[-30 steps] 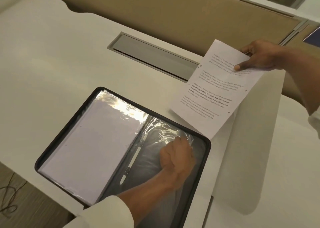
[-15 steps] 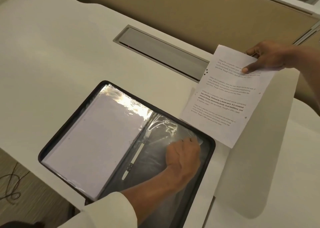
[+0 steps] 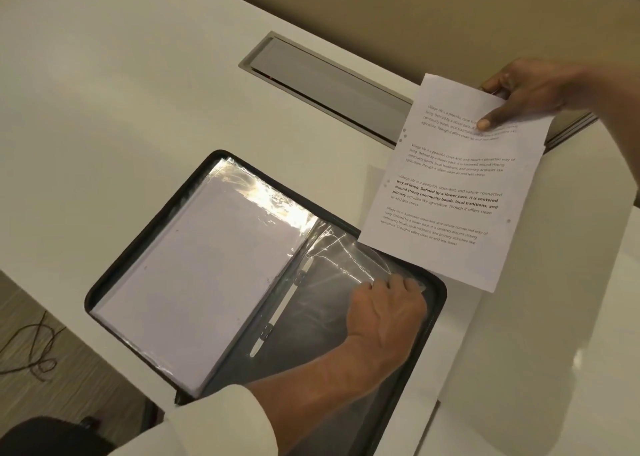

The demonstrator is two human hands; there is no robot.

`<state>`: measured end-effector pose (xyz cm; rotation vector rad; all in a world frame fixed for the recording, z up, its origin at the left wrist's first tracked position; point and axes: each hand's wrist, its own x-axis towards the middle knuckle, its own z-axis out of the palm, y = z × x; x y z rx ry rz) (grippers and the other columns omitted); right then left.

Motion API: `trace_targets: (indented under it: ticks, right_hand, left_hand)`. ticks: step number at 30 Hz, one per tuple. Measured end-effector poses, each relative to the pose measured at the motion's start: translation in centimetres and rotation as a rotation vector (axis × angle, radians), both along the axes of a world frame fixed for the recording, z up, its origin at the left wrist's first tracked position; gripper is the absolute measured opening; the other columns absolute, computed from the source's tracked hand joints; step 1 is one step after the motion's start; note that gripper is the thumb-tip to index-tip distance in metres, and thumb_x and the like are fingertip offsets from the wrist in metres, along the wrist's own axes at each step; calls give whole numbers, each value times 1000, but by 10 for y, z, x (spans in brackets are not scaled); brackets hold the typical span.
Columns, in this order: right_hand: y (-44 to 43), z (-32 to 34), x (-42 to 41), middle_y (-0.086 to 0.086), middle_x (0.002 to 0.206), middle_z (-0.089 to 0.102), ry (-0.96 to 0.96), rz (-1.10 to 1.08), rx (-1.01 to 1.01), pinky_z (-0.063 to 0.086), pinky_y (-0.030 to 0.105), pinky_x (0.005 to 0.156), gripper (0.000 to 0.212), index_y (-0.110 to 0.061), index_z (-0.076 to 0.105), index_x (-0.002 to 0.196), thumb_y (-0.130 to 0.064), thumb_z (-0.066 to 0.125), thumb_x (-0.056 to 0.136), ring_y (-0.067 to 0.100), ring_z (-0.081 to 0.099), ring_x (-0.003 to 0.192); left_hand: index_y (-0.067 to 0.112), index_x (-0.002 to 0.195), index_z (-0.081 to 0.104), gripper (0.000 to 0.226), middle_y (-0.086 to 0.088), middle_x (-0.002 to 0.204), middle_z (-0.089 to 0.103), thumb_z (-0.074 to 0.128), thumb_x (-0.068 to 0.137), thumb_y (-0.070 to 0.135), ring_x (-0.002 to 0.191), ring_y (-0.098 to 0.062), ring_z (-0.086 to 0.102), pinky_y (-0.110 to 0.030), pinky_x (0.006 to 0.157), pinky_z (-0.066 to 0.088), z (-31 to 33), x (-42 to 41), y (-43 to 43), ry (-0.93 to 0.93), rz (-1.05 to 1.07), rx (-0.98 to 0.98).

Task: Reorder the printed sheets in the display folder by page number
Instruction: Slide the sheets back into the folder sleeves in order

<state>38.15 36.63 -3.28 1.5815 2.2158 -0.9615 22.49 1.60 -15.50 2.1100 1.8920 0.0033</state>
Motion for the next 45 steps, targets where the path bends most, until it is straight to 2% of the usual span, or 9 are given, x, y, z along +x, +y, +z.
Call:
trace_targets:
  ticks: [2, 6, 10, 19, 30, 35, 38, 42, 45]
  right_hand:
    - [5, 0, -5, -6, 89, 82, 13, 7, 0, 61, 27, 67, 24, -27, 78, 105, -24, 88, 84, 11, 78, 72]
    - [14, -11, -16, -5, 90, 82, 16, 37, -5, 60, 40, 85, 22, -27, 78, 101, -28, 89, 81, 19, 79, 80]
    - [17, -24, -28, -7, 83, 81, 6, 60, -5, 53, 30, 70, 15, -33, 76, 84, -27, 90, 81, 6, 73, 63]
    - [21, -59, -45, -9, 89, 81, 91, 8, -42, 58, 32, 72, 29, -22, 76, 108, -27, 89, 83, 16, 76, 76]
    - [13, -84, -44, 5, 96, 80, 183, -114, -28, 58, 32, 71, 24, -24, 76, 95, -29, 93, 78, 22, 73, 78]
    - [7, -85, -38, 12, 102, 80, 211, -176, -103, 64, 52, 84, 40, -18, 79, 103, -32, 97, 71, 32, 77, 90]
    - [0, -91, -35, 9, 102, 81, 174, -188, -138, 64, 53, 86, 43, -19, 80, 105, -34, 98, 68, 28, 78, 91]
    - [-8, -102, -30, 1, 96, 82, 122, -136, -187, 64, 37, 78, 43, -20, 81, 104, -40, 96, 70, 22, 79, 86]
    - [-15, -112, -28, -2, 97, 81, 134, -118, -189, 60, 32, 77, 42, -23, 82, 103, -43, 96, 69, 23, 78, 87]
  left_hand:
    - [17, 83, 71, 50, 0, 68, 64, 103, 45, 29, 54, -14, 61, -26, 52, 45, 0, -1, 0, 3, -9, 10]
    - [16, 85, 71, 47, -1, 68, 64, 102, 53, 31, 55, -15, 61, -28, 53, 49, 1, -3, -1, 28, -28, 45]
    - [17, 86, 72, 50, 0, 69, 65, 103, 53, 37, 56, -14, 62, -28, 54, 51, 2, -4, -3, 42, -49, 58]
    - [22, 80, 71, 46, 4, 68, 63, 100, 46, 33, 54, -11, 58, -25, 52, 43, 3, -5, -1, 58, -48, 88]
    - [22, 75, 71, 29, 5, 62, 59, 94, 57, 29, 49, -10, 52, -24, 50, 37, 5, -3, -3, 62, -72, 157]
    - [21, 73, 68, 30, 3, 62, 58, 95, 64, 31, 48, -12, 50, -26, 49, 35, 1, -3, -4, 51, -91, 145]
    - [23, 69, 63, 34, 3, 60, 56, 89, 77, 43, 48, -12, 49, -27, 49, 35, -1, -2, -4, 47, -102, 182]
    - [20, 79, 68, 50, 0, 74, 65, 59, 99, 65, 66, -16, 61, -32, 60, 50, -12, -9, -5, -17, -70, 232]
    - [12, 109, 72, 61, -15, 117, 71, 49, 102, 68, 110, -30, 66, -42, 91, 58, -26, -27, -11, -23, -125, 184]
